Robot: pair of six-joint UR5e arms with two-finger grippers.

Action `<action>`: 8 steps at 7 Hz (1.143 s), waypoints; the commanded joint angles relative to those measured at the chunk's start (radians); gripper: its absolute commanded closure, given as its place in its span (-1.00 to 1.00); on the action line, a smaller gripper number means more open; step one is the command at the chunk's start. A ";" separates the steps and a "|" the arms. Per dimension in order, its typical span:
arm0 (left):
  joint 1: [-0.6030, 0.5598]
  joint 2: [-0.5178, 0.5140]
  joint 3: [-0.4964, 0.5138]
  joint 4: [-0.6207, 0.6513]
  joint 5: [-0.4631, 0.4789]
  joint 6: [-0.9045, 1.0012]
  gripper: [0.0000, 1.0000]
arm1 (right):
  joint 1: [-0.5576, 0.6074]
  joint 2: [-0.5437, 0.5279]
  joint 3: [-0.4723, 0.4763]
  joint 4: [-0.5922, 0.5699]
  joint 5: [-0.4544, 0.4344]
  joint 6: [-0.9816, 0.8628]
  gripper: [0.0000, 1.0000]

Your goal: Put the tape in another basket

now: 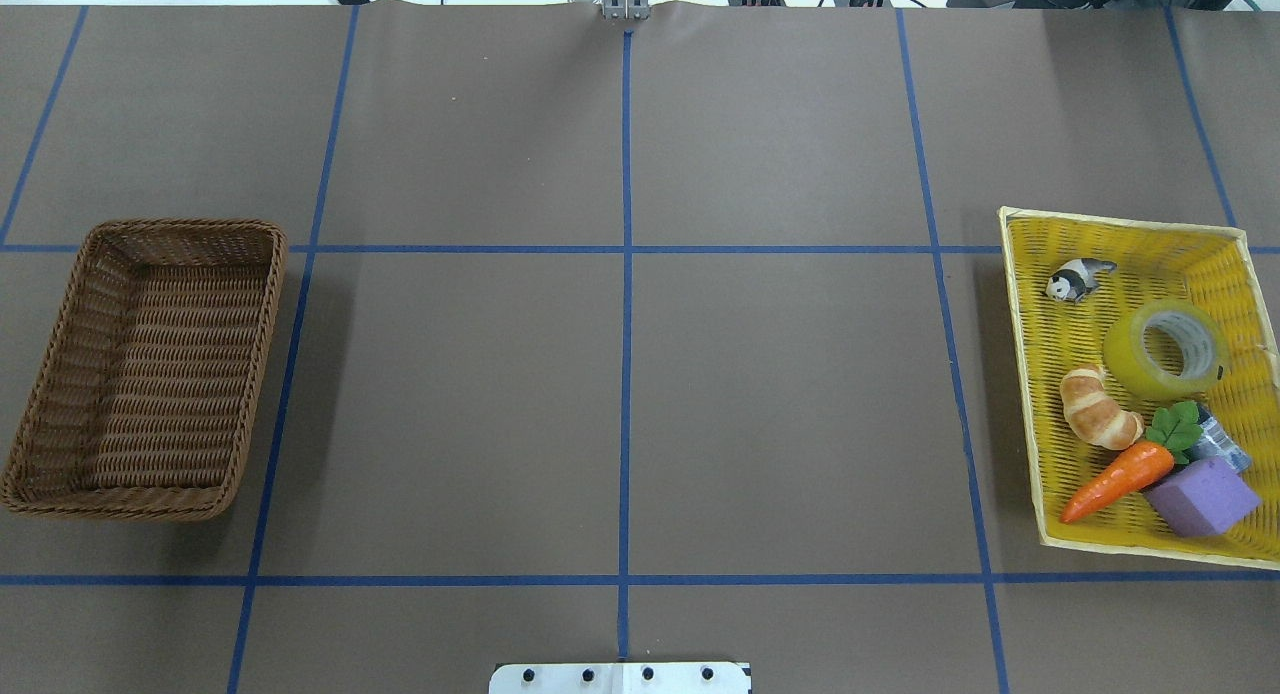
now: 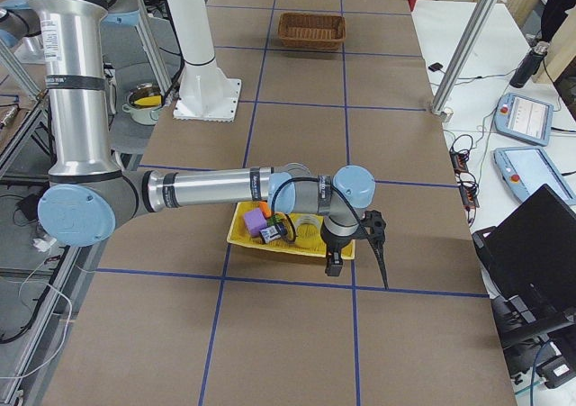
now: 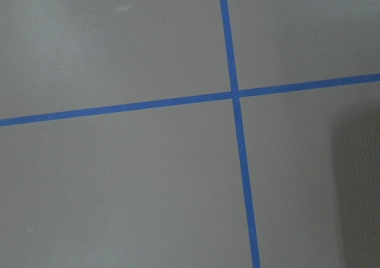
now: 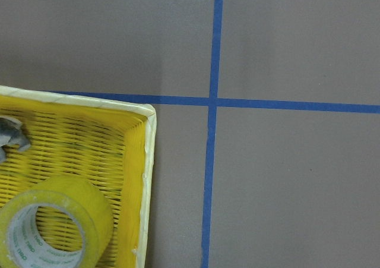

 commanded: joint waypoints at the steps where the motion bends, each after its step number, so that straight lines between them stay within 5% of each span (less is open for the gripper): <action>1: 0.000 0.002 0.007 0.000 0.001 0.000 -0.97 | 0.000 0.001 0.003 0.000 0.003 0.001 -1.00; 8: 0.003 -0.007 -0.005 0.001 0.001 0.008 -0.97 | 0.000 0.017 0.025 0.039 -0.002 0.003 -1.00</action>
